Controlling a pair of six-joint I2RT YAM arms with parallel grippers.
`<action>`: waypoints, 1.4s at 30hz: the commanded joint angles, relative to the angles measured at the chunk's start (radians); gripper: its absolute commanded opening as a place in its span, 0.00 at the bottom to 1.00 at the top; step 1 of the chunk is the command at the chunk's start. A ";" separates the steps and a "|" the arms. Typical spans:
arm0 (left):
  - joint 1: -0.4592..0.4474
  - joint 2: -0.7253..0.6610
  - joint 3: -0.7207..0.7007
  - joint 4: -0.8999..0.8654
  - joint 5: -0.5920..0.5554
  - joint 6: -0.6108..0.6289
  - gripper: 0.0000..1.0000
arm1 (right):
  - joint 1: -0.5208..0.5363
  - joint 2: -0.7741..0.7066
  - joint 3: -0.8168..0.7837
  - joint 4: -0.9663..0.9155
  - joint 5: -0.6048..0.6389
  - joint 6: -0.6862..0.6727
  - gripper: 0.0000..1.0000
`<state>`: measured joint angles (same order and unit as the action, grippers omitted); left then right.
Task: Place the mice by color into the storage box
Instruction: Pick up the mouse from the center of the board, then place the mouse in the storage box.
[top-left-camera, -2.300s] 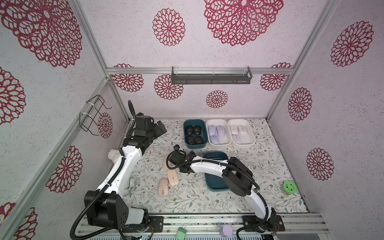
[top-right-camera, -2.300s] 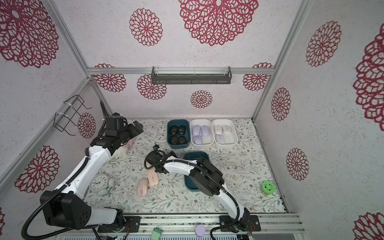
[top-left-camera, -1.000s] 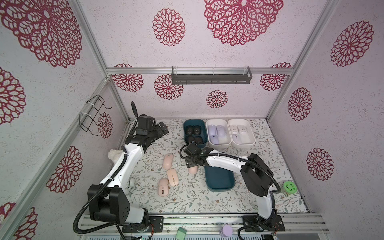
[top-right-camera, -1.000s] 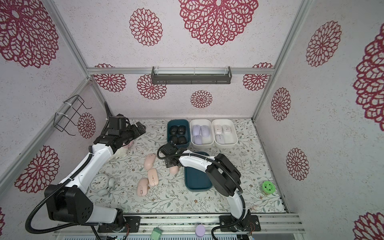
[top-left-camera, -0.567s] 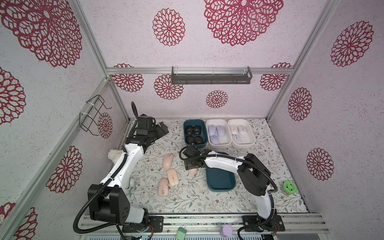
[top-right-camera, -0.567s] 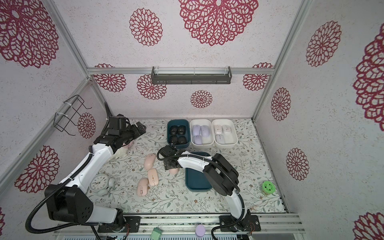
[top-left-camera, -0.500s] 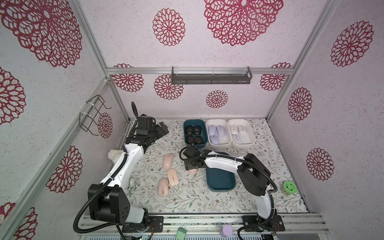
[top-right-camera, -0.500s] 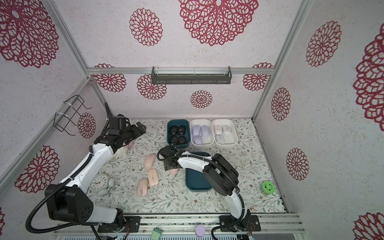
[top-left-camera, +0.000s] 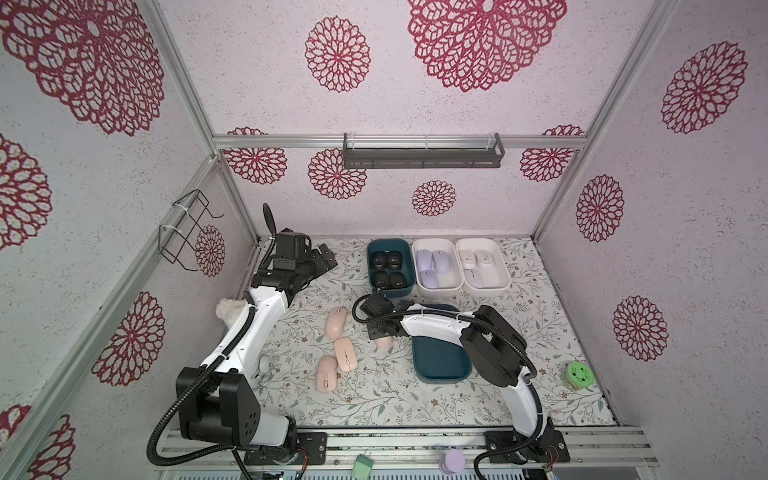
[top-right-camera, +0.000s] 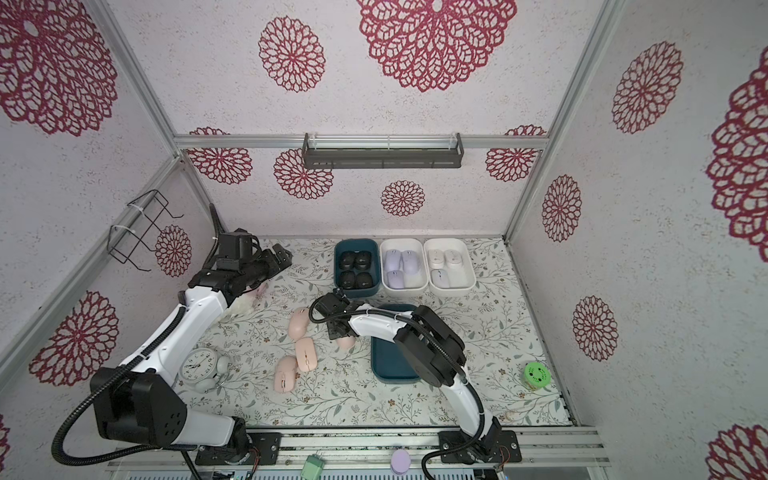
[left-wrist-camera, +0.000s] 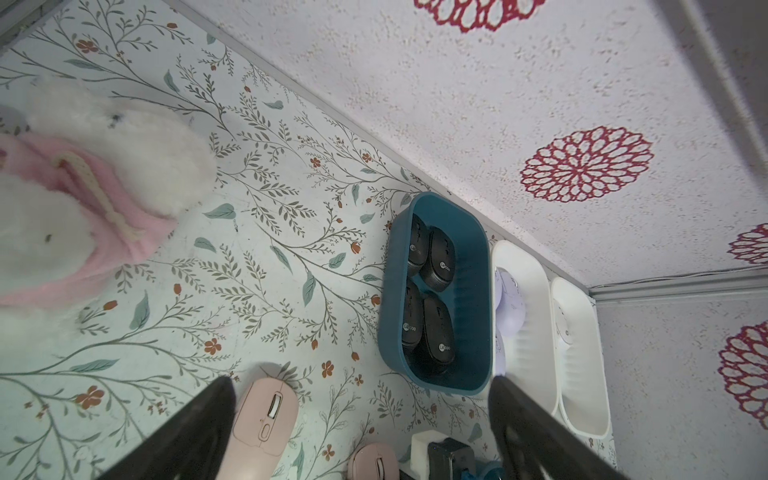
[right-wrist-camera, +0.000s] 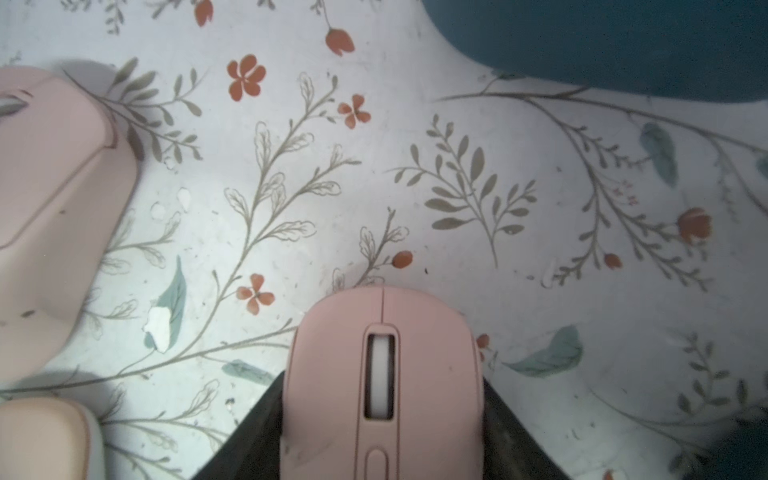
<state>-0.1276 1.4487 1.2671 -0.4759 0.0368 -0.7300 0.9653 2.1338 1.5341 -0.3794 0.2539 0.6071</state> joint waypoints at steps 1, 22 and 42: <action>0.011 -0.004 0.022 0.011 -0.011 0.005 0.97 | 0.018 -0.085 -0.028 0.009 0.053 -0.051 0.55; -0.293 0.180 0.150 -0.096 0.224 0.068 0.97 | -0.129 -0.649 -0.464 0.012 0.194 -0.014 0.55; -0.300 0.194 0.165 -0.114 0.239 0.069 0.97 | -0.211 -0.450 -0.563 0.245 0.007 0.022 0.54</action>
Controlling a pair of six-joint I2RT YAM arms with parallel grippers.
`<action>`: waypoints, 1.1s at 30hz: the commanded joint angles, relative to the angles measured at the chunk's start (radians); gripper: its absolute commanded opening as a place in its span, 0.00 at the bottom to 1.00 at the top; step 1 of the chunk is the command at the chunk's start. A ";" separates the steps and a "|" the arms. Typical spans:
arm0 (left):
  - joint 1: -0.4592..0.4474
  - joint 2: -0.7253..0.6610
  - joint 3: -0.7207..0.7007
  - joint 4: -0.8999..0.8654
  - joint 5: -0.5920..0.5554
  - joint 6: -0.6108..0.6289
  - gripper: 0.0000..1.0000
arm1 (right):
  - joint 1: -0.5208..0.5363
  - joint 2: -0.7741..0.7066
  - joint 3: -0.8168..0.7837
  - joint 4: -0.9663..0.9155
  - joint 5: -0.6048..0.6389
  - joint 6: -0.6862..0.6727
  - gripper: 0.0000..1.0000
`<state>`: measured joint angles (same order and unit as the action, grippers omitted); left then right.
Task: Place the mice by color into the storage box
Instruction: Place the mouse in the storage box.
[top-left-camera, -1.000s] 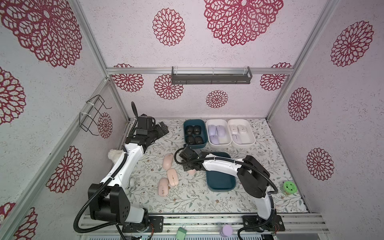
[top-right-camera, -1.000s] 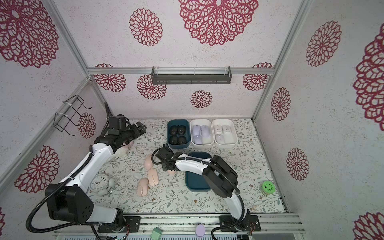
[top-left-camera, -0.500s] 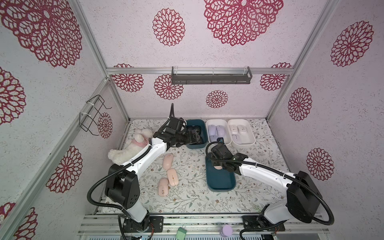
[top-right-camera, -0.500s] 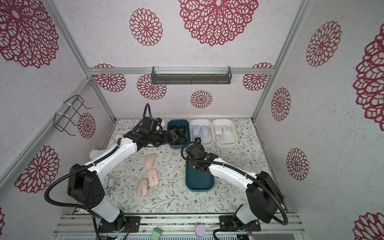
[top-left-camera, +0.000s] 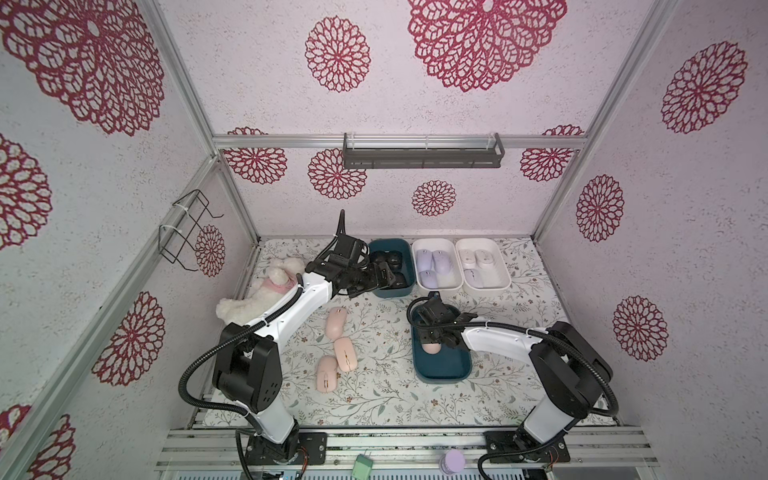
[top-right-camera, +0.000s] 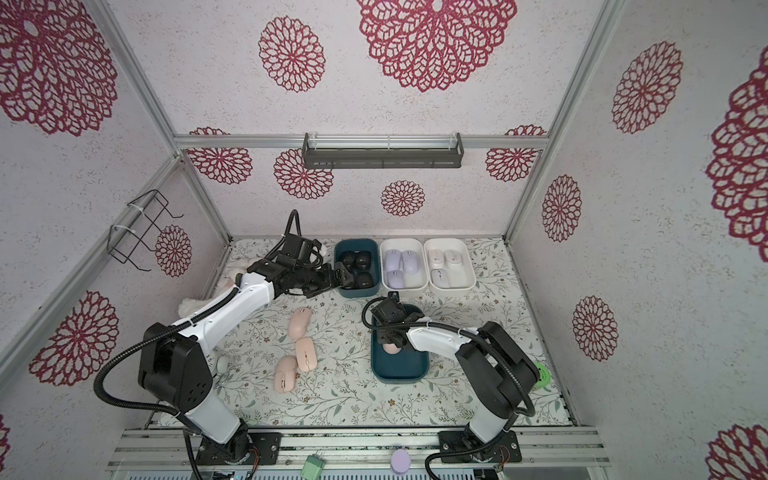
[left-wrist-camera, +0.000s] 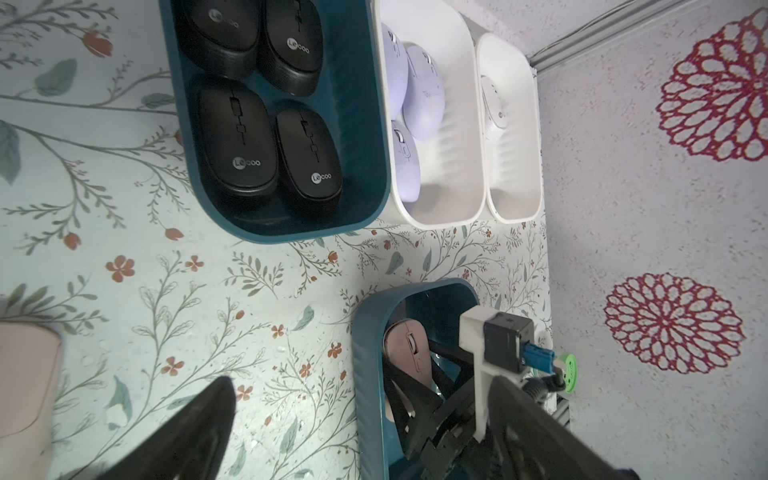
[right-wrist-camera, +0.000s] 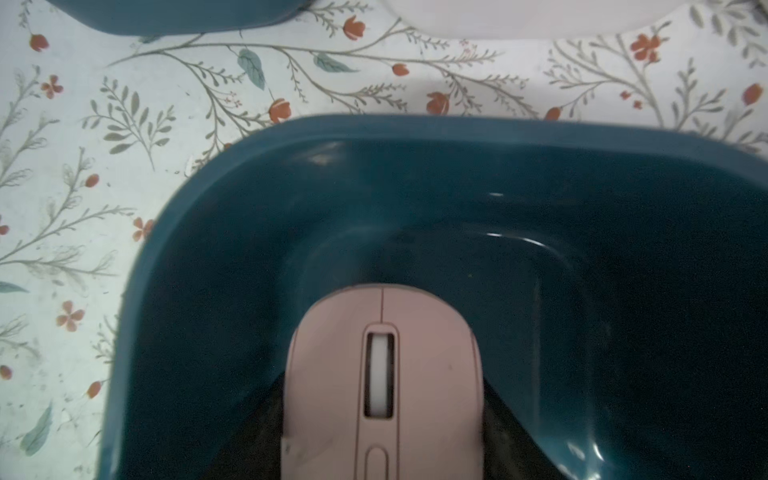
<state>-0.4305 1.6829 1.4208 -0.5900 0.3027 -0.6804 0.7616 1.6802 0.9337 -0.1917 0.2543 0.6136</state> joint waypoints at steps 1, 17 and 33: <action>0.004 -0.038 0.012 -0.001 -0.027 0.019 0.97 | -0.007 0.008 0.035 0.070 0.011 0.017 0.54; 0.007 -0.028 0.024 -0.013 -0.022 0.031 0.97 | -0.007 0.019 0.062 0.045 0.034 0.020 0.68; 0.133 -0.100 0.010 -0.006 -0.079 0.023 0.97 | 0.084 -0.199 0.122 -0.036 0.094 -0.026 0.70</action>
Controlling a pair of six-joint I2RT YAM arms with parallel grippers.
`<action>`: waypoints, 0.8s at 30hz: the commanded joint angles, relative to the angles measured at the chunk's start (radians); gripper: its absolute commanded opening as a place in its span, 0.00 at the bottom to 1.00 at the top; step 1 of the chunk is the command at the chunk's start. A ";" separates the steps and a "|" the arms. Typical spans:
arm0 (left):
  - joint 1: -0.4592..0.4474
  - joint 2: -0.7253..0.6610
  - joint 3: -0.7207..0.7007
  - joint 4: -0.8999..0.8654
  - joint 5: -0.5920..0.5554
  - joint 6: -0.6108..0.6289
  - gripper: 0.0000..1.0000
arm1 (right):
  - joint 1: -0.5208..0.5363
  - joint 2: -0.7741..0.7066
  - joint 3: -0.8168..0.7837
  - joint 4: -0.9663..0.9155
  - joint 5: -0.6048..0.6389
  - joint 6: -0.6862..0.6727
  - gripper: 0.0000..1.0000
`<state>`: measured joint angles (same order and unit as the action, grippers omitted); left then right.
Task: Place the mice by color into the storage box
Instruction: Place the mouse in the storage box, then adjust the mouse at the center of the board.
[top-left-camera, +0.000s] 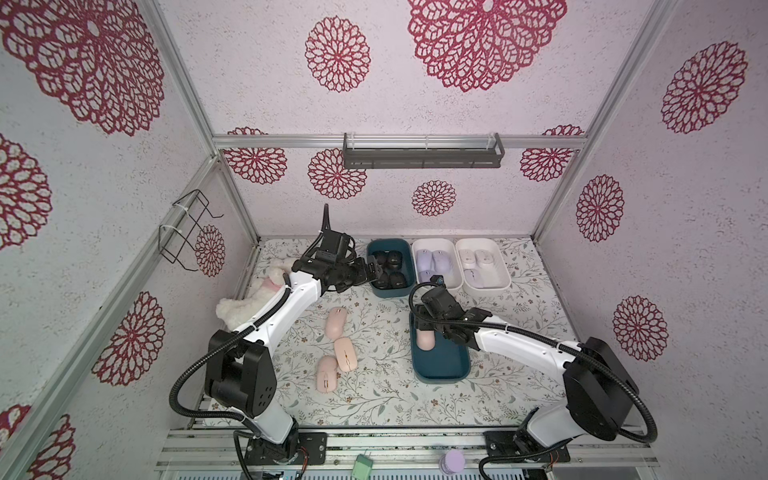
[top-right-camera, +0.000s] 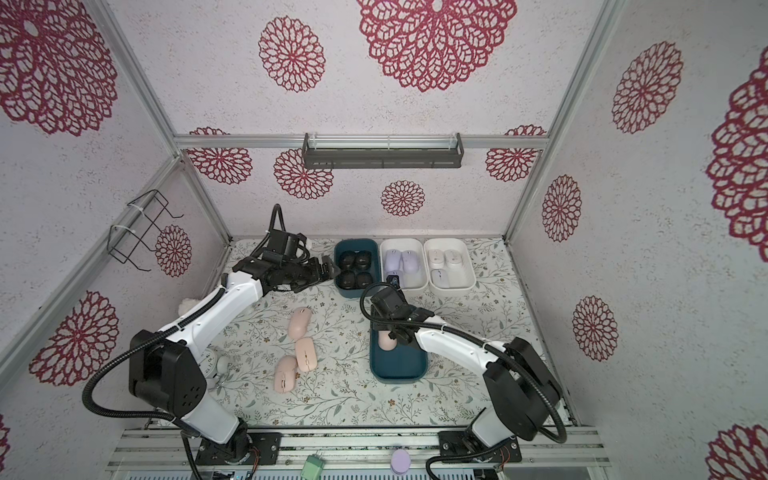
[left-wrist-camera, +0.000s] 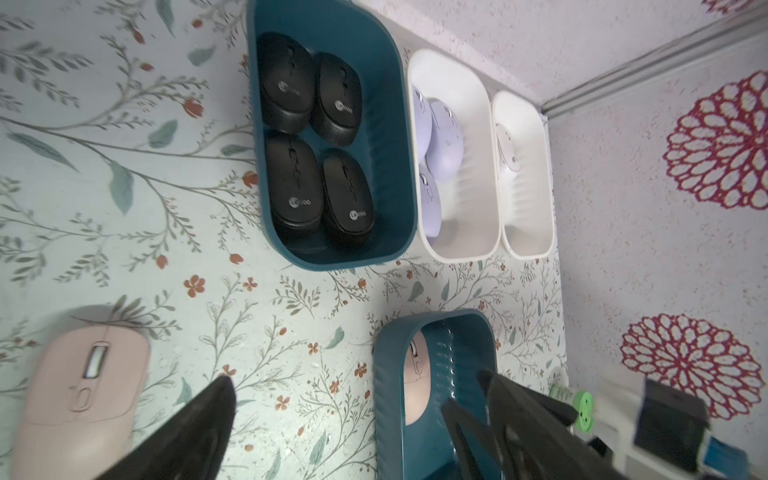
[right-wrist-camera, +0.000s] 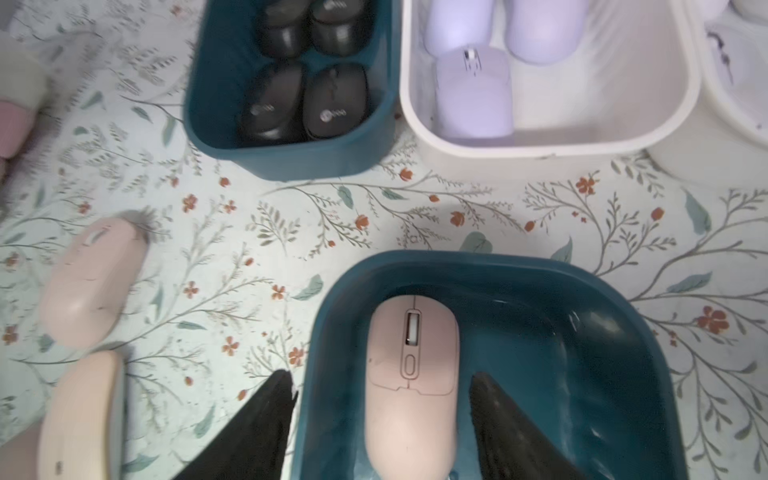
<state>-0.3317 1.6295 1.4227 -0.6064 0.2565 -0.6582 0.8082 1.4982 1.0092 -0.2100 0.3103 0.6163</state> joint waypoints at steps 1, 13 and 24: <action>0.053 -0.056 0.008 0.010 -0.041 -0.003 0.97 | 0.062 -0.005 0.070 -0.013 0.047 -0.048 0.70; 0.301 -0.167 -0.092 0.100 -0.179 -0.051 0.97 | 0.249 0.333 0.407 -0.030 -0.100 -0.127 0.75; 0.323 -0.160 -0.094 0.105 -0.170 -0.060 0.97 | 0.289 0.565 0.619 -0.109 -0.097 -0.079 0.82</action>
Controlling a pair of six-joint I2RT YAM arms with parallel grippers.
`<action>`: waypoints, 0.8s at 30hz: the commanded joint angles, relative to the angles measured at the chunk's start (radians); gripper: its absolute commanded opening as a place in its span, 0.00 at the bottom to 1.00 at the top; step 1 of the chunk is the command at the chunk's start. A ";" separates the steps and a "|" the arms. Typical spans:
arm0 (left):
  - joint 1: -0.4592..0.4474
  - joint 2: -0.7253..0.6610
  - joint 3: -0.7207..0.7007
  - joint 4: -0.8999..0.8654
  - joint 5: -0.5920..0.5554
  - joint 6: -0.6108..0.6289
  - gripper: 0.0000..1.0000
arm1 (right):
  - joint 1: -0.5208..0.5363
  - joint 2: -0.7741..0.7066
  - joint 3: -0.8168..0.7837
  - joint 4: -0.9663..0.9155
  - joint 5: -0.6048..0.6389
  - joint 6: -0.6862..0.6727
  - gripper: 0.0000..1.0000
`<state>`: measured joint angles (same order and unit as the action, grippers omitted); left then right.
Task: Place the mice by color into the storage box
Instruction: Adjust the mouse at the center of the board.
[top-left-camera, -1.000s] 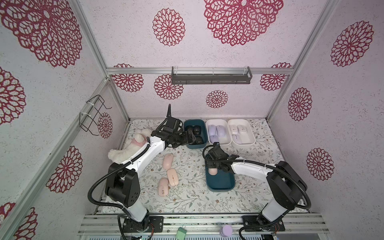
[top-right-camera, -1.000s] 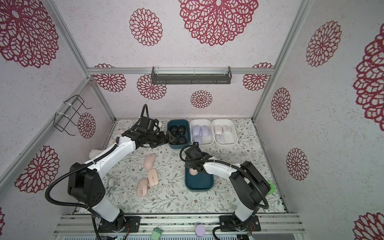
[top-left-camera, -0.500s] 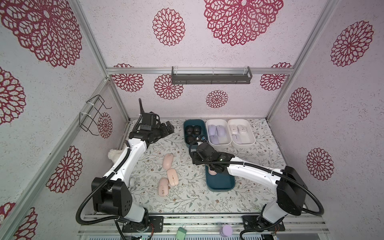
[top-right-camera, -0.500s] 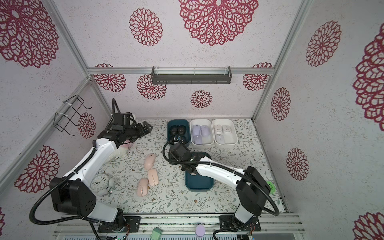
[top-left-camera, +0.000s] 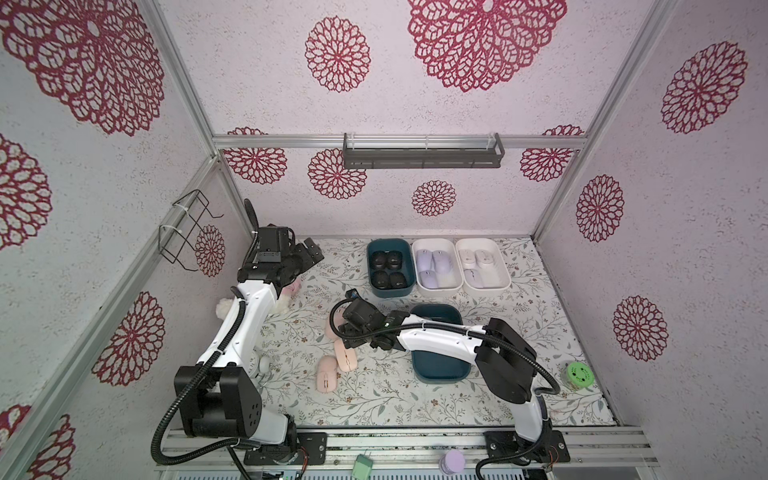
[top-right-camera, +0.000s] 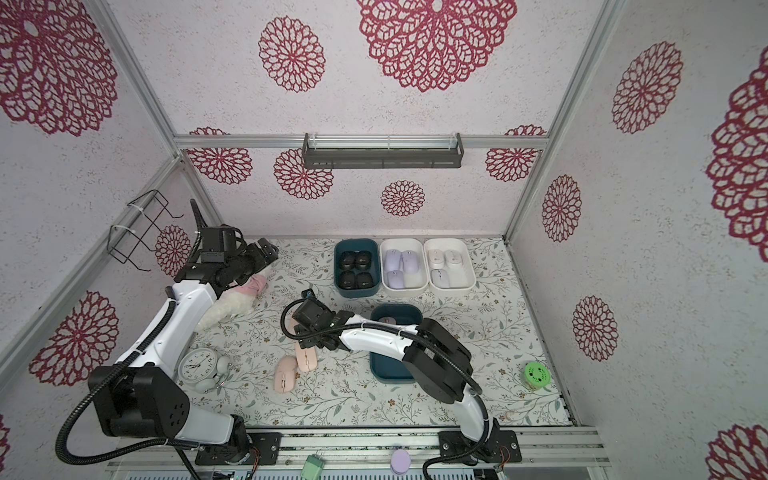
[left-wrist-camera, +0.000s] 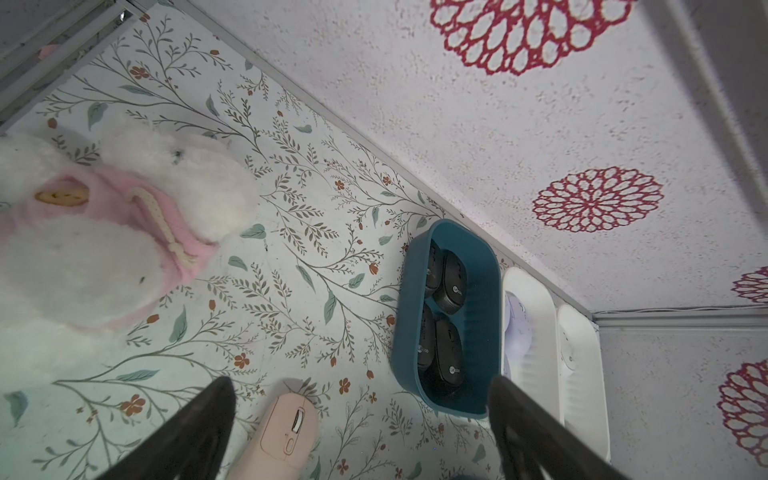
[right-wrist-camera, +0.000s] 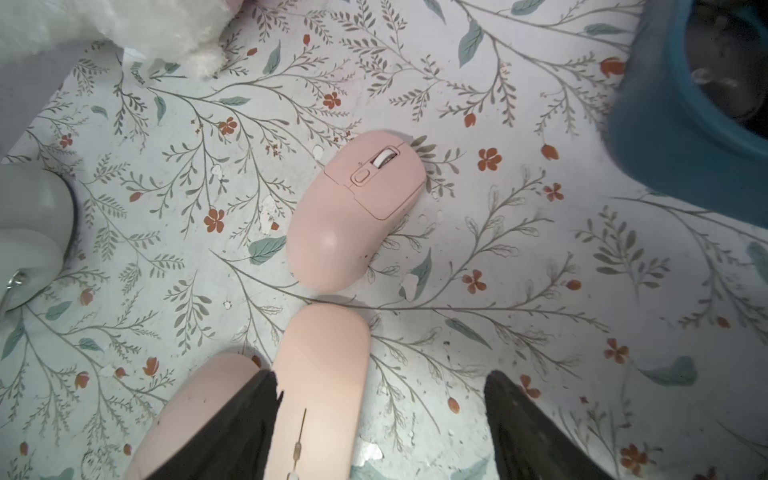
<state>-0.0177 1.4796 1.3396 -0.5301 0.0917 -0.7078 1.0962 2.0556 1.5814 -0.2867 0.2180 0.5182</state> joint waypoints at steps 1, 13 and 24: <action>0.011 -0.006 -0.011 0.030 0.001 -0.014 0.97 | 0.001 0.021 0.061 -0.037 0.001 0.021 0.83; 0.018 0.001 -0.016 0.036 0.027 -0.029 0.97 | 0.001 0.161 0.197 -0.100 0.087 0.004 0.88; 0.018 0.015 -0.017 0.041 0.042 -0.041 0.97 | -0.001 0.244 0.304 -0.087 0.094 -0.007 0.93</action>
<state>-0.0055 1.4815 1.3304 -0.5110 0.1257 -0.7353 1.0962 2.3005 1.8568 -0.3763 0.2874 0.5224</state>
